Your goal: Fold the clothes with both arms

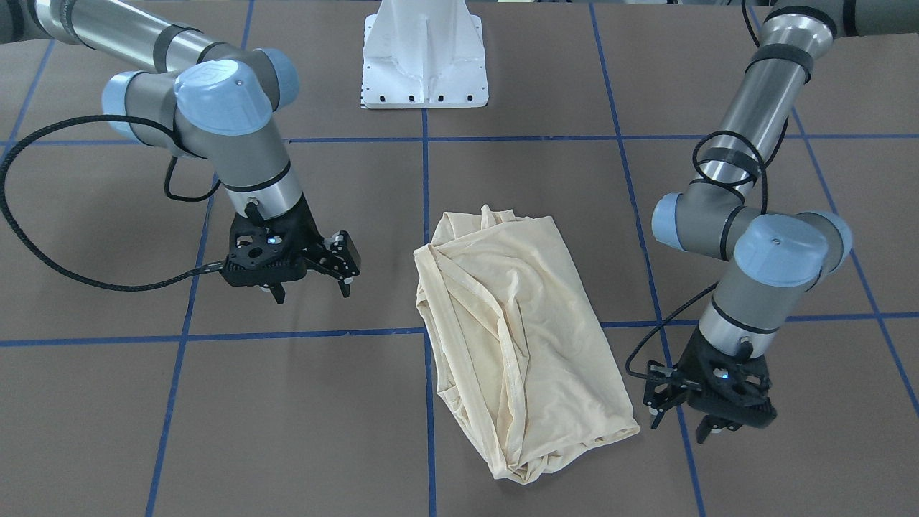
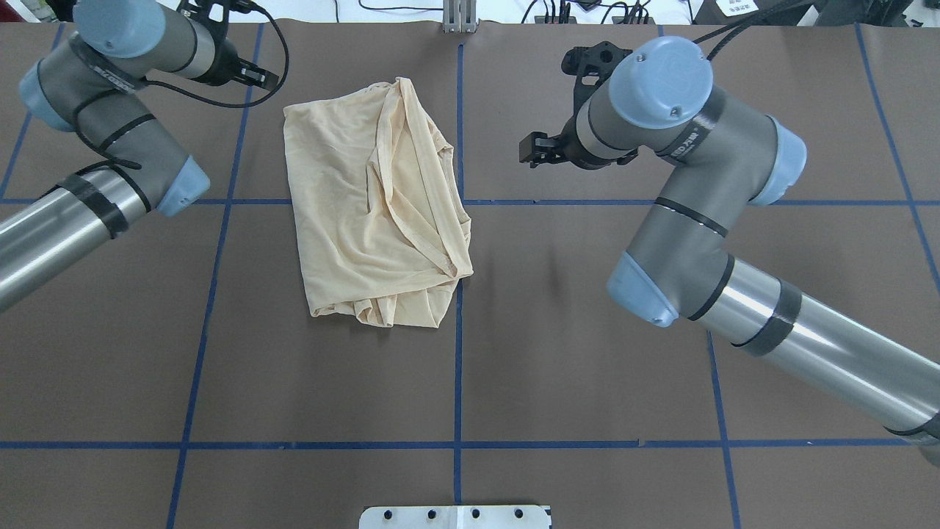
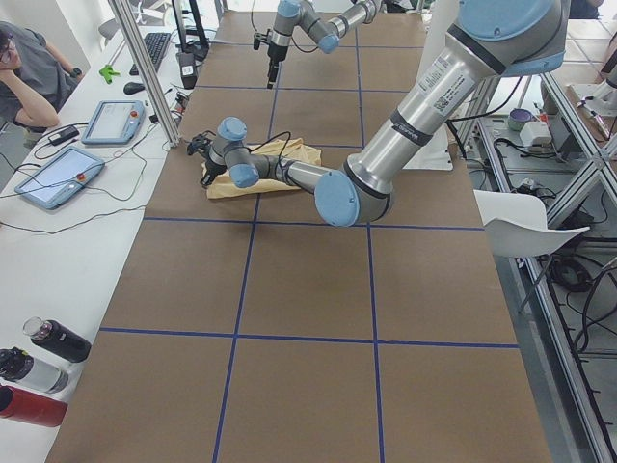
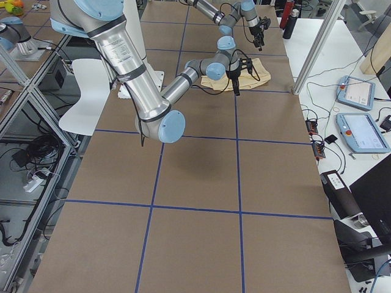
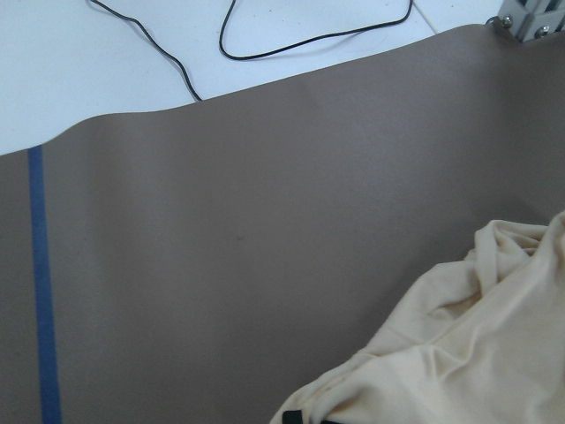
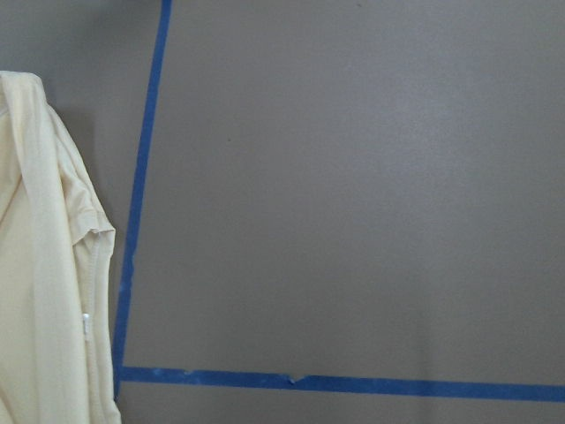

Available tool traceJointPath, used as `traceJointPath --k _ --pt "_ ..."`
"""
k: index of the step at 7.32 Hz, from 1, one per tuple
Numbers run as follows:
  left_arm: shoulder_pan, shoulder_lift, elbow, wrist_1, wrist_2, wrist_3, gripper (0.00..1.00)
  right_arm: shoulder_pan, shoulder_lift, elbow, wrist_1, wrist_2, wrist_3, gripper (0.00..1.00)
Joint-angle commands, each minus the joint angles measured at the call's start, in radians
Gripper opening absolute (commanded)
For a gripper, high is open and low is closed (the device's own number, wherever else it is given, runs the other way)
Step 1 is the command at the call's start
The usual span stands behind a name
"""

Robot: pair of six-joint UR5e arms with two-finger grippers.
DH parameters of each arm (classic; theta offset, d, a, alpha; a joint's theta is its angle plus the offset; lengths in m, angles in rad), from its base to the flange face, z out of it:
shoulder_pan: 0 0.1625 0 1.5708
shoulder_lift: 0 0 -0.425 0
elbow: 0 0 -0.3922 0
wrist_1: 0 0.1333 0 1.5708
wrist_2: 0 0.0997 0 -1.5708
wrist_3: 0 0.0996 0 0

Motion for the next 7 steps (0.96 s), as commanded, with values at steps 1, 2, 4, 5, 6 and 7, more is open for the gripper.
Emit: traceJointPath --k 1,2,4,5,6,7 --pt "-0.029 0.120 -0.136 0.002 -0.081 0.030 1.00 -0.098 0.173 -0.175 -0.002 -0.121 0.170 0.98" --pt "-0.029 0.128 -0.153 0.002 -0.080 0.025 1.00 -0.134 0.221 -0.238 -0.001 -0.173 0.211 0.91" --pt "-0.029 0.133 -0.155 0.002 -0.078 0.019 1.00 -0.177 0.239 -0.312 0.054 -0.217 0.217 0.72" --pt "-0.027 0.133 -0.155 0.002 -0.078 0.019 1.00 -0.184 0.240 -0.345 0.070 -0.232 0.215 0.72" --pt "-0.027 0.133 -0.155 0.000 -0.076 0.017 1.00 -0.192 0.239 -0.346 0.070 -0.235 0.213 0.68" --pt "-0.027 0.133 -0.155 0.000 -0.075 0.014 1.00 -0.200 0.236 -0.355 0.070 -0.237 0.212 0.61"
